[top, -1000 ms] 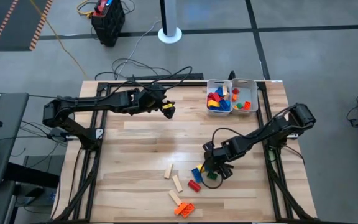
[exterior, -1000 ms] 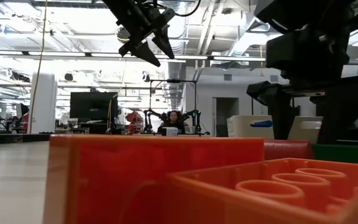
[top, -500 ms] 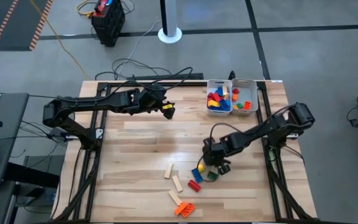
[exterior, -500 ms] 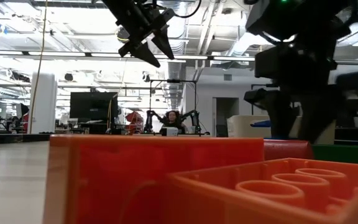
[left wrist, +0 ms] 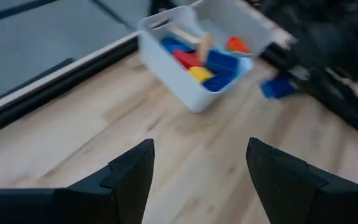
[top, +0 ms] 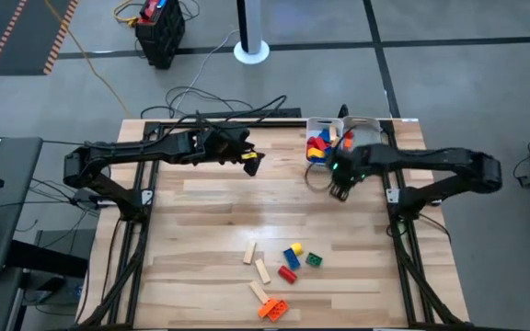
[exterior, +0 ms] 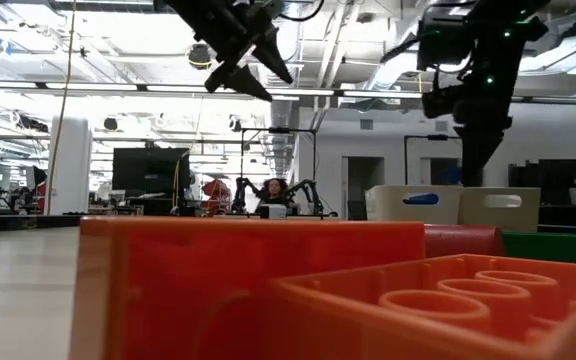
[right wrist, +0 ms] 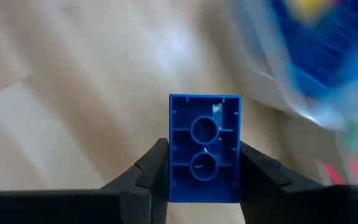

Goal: Sort blocks by size
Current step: Put the small blue game piece into the gray bin

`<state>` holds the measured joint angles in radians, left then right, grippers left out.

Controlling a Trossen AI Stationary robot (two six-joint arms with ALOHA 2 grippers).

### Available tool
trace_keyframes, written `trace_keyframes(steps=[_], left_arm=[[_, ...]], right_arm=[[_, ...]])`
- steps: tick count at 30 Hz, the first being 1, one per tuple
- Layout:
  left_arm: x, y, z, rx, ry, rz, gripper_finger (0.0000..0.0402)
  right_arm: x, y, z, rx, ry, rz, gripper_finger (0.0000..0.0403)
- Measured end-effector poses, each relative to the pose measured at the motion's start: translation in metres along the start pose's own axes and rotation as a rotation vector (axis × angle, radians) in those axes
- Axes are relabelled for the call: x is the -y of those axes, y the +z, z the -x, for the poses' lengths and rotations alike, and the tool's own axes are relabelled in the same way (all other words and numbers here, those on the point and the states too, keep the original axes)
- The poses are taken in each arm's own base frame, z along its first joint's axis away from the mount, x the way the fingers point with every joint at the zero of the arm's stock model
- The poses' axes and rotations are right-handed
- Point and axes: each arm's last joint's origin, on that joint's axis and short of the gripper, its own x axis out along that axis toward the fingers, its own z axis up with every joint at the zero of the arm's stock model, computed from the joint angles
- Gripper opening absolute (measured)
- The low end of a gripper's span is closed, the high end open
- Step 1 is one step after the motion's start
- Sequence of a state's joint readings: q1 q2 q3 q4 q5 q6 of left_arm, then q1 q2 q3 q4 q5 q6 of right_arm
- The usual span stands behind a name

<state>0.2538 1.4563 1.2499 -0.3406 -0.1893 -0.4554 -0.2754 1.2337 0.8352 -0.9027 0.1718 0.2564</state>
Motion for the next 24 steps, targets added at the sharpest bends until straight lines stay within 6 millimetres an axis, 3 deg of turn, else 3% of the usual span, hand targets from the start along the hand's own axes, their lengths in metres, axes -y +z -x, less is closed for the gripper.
trace_keyframes(steps=[6, 13, 20, 24], left_arm=[[-0.001, 0.001, -0.001, -0.068, -0.154, -0.057, 0.0245], [-0.006, -0.009, -0.001, -0.170, -0.137, -0.150, 0.0245], [-0.014, -0.005, -0.002, -0.166, -0.119, -0.162, 0.0245], [-0.020, -0.003, -0.003, -0.166, -0.116, -0.149, 0.0245]], right_arm=[[0.041, -0.003, 0.016, 0.068, -0.072, -0.201, 0.0186], [0.077, -0.007, 0.016, 0.060, -0.193, -0.377, 0.0173], [0.091, -0.006, 0.008, 0.017, -0.129, -0.401, 0.0248], [0.087, -0.006, 0.009, 0.020, -0.014, -0.349, 0.0273]])
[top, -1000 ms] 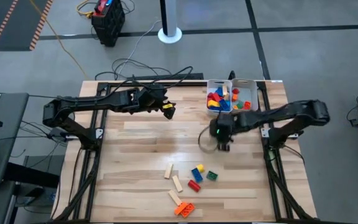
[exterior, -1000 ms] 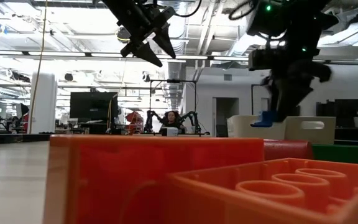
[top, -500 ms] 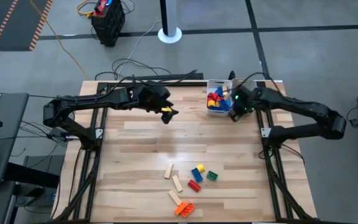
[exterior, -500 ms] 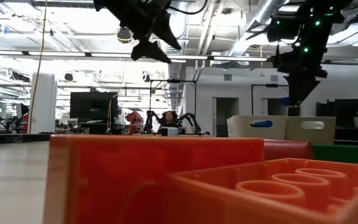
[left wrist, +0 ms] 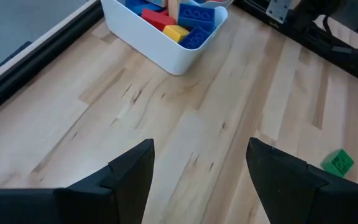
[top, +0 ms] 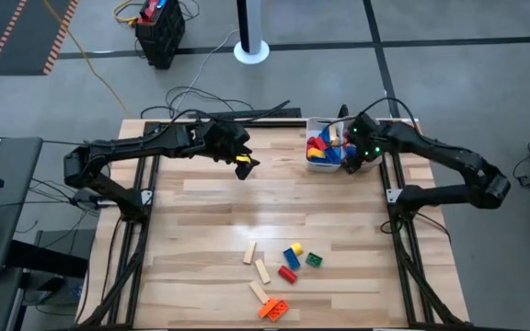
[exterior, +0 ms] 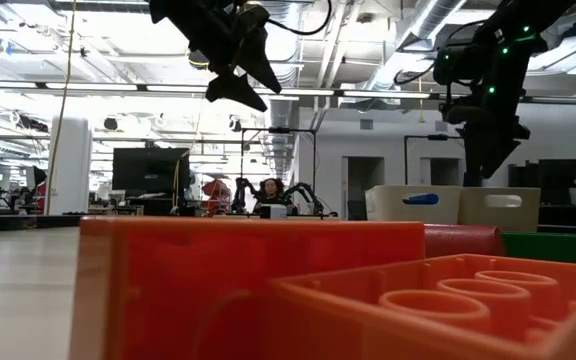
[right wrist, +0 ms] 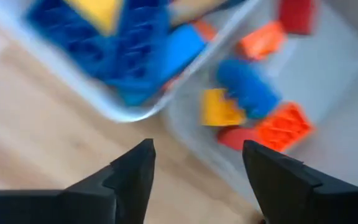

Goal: Sort blocks by size
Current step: Put the small blue game piece into the gray bin, then put the small green game piece into the gray bin

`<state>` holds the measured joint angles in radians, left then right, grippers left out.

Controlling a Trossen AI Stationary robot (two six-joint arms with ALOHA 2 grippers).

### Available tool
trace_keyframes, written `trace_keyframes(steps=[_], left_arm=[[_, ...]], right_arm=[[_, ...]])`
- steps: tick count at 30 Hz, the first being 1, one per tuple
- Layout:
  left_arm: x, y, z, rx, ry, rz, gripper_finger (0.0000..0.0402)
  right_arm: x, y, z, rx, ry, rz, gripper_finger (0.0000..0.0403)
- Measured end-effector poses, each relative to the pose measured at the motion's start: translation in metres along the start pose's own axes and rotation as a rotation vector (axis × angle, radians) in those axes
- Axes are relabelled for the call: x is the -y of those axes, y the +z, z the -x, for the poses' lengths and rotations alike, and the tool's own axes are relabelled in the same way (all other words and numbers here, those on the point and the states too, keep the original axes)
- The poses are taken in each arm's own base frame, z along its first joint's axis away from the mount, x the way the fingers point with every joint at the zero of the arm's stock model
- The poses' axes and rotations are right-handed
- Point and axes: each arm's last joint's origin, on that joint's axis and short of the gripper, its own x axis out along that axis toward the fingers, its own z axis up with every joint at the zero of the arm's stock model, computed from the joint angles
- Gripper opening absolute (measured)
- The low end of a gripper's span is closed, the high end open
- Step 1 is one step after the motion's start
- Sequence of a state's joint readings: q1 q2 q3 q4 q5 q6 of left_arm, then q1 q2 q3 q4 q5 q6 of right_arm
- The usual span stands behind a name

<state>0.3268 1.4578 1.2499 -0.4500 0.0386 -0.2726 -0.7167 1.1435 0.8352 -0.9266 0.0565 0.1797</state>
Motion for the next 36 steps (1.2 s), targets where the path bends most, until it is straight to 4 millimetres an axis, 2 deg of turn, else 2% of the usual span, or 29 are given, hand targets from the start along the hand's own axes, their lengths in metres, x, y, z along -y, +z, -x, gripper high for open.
trace_keyframes(steps=[4, 7, 9, 13, 16, 21, 28, 32, 36], left_arm=[[-0.003, 0.001, 0.000, 0.002, 0.004, 0.003, 0.0244], [-0.003, 0.003, 0.000, 0.019, 0.000, -0.011, 0.0244], [0.001, 0.003, 0.000, 0.022, -0.032, -0.044, 0.0244], [0.017, -0.004, 0.000, -0.003, -0.071, -0.136, 0.0244], [0.021, -0.007, 0.000, 0.001, 0.018, -0.125, 0.0244], [0.014, -0.004, 0.000, 0.053, 0.169, 0.010, 0.0244], [-0.002, 0.003, 0.001, 0.093, 0.213, 0.053, 0.0244], [-0.017, 0.009, 0.001, 0.100, 0.196, 0.038, 0.0244], [-0.037, 0.015, 0.004, 0.091, 0.118, 0.020, 0.0244]], right_arm=[[-0.021, -0.006, 0.009, 0.030, 0.128, 0.154, 0.0275], [-0.048, -0.012, 0.019, 0.112, 0.233, 0.322, 0.0275], [-0.068, -0.017, 0.028, 0.178, 0.366, 0.447, 0.0275], [-0.106, -0.034, 0.043, 0.249, 0.553, 0.632, 0.0275], [-0.128, -0.053, 0.045, 0.195, 0.594, 0.718, 0.0275], [-0.165, -0.083, 0.034, 0.087, 0.572, 0.720, 0.0275], [-0.204, -0.119, 0.014, -0.067, 0.545, 0.633, 0.0276], [-0.224, -0.127, 0.012, -0.047, 0.503, 0.601, 0.0276], [-0.244, -0.127, 0.012, -0.022, 0.481, 0.545, 0.0276]])
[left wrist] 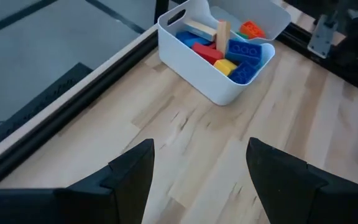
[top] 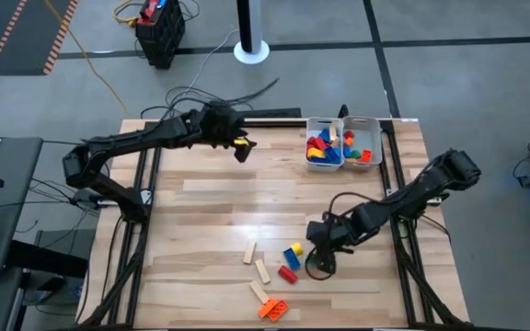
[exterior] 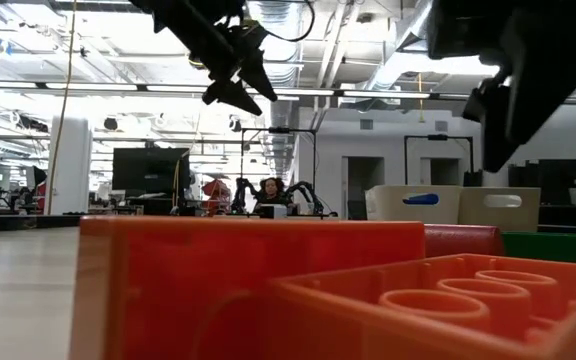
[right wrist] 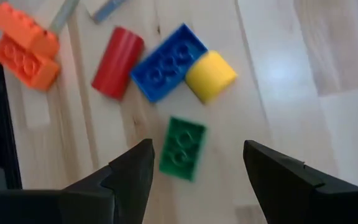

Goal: Sort blocks by size
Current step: Put the small green game piece into the gray bin

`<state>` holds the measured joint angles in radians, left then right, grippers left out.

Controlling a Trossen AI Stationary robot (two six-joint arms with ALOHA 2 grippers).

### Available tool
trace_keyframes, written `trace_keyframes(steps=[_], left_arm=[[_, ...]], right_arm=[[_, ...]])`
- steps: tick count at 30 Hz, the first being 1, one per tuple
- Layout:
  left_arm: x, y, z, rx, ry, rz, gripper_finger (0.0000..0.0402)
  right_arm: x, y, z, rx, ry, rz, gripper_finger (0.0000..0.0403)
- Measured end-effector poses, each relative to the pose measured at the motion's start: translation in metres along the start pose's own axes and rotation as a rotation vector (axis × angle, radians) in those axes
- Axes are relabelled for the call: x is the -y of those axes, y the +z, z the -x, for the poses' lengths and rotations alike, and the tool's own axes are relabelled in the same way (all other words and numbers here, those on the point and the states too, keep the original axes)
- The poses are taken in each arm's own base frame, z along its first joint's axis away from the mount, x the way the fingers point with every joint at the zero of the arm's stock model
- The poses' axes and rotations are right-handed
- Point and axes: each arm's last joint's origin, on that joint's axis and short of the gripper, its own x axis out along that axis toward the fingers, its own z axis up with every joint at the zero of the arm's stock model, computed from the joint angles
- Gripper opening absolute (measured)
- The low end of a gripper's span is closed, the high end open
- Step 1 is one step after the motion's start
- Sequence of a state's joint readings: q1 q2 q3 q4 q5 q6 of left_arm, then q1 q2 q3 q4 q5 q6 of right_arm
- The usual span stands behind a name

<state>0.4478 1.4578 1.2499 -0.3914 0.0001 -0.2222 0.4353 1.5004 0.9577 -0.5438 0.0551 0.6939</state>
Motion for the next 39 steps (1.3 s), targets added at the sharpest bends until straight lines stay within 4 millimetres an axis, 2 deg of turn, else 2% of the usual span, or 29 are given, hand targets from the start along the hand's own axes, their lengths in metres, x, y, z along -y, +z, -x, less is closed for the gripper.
trace_keyframes(steps=[6, 12, 17, 21, 27, 39], left_arm=[[-0.017, 0.003, 0.001, -0.009, -0.064, -0.092, 0.0244], [-0.016, 0.003, 0.001, -0.011, -0.108, -0.215, 0.0244], [-0.015, 0.002, 0.001, -0.025, -0.156, -0.235, 0.0244], [-0.014, 0.001, 0.001, -0.032, -0.178, -0.259, 0.0244], [-0.014, 0.000, 0.001, -0.036, -0.197, -0.271, 0.0244], [-0.014, 0.000, 0.001, -0.035, -0.203, -0.286, 0.0244]], right_arm=[[-0.017, 0.015, -0.021, -0.054, -0.046, -0.100, 0.0276], [-0.028, 0.027, -0.032, -0.164, -0.159, -0.175, 0.0276], [-0.034, 0.032, -0.042, -0.217, -0.187, -0.206, 0.0276], [-0.037, 0.029, -0.049, -0.250, -0.184, -0.238, 0.0276], [-0.035, 0.023, -0.047, -0.292, -0.230, -0.267, 0.0276], [-0.041, 0.017, -0.050, -0.275, -0.208, -0.212, 0.0276]])
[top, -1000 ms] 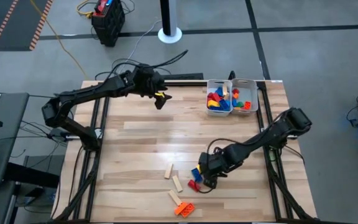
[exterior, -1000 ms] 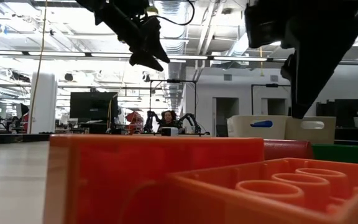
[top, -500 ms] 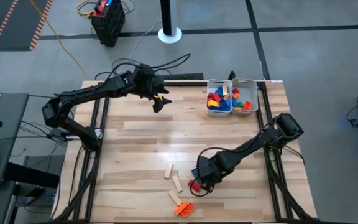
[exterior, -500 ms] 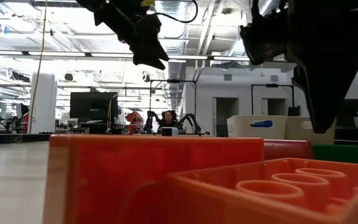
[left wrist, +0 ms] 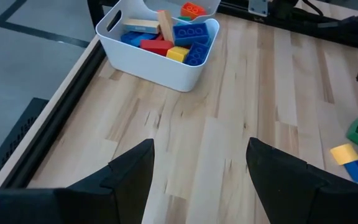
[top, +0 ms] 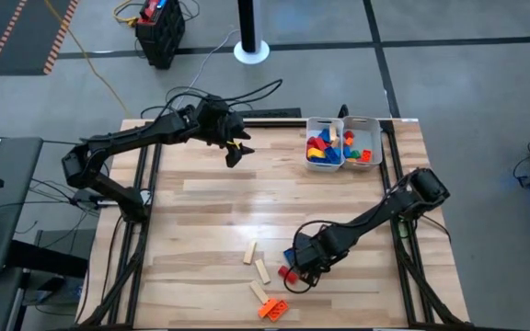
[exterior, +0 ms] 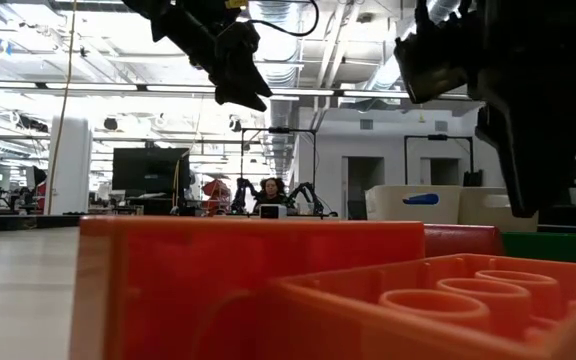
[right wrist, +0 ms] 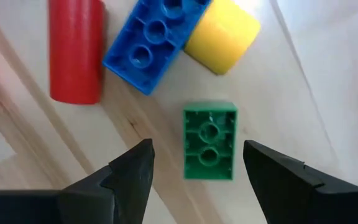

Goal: Sort blocks by size
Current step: Put the small green game piece into the gray bin

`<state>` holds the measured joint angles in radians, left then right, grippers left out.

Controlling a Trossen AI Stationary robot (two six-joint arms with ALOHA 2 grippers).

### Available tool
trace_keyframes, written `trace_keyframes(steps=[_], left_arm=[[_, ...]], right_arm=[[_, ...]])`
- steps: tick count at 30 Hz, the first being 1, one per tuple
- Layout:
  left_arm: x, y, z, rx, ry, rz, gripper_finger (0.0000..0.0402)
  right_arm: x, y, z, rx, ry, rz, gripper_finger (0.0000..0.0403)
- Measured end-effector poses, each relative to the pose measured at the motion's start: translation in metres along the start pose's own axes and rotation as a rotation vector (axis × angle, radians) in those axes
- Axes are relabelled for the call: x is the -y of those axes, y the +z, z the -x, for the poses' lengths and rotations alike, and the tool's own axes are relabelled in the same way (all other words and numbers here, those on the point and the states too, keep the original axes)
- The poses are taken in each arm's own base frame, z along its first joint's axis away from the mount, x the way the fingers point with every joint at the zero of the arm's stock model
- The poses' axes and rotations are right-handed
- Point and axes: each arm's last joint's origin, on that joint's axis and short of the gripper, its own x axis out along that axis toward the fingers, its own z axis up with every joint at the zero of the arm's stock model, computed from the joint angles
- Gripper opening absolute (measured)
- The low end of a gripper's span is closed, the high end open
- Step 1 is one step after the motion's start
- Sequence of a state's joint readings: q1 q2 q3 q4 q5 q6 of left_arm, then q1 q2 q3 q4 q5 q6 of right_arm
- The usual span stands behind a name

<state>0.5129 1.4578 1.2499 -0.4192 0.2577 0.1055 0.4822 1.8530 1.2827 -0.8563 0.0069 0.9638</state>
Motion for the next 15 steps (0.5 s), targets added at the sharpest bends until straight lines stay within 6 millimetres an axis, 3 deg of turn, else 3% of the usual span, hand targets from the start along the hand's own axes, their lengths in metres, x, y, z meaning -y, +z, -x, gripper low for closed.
trace_keyframes(steps=[15], left_arm=[[0.000, 0.000, 0.000, -0.001, 0.001, -0.022, 0.0245]], right_arm=[[0.011, -0.011, -0.027, 0.021, -0.003, -0.001, 0.0263]])
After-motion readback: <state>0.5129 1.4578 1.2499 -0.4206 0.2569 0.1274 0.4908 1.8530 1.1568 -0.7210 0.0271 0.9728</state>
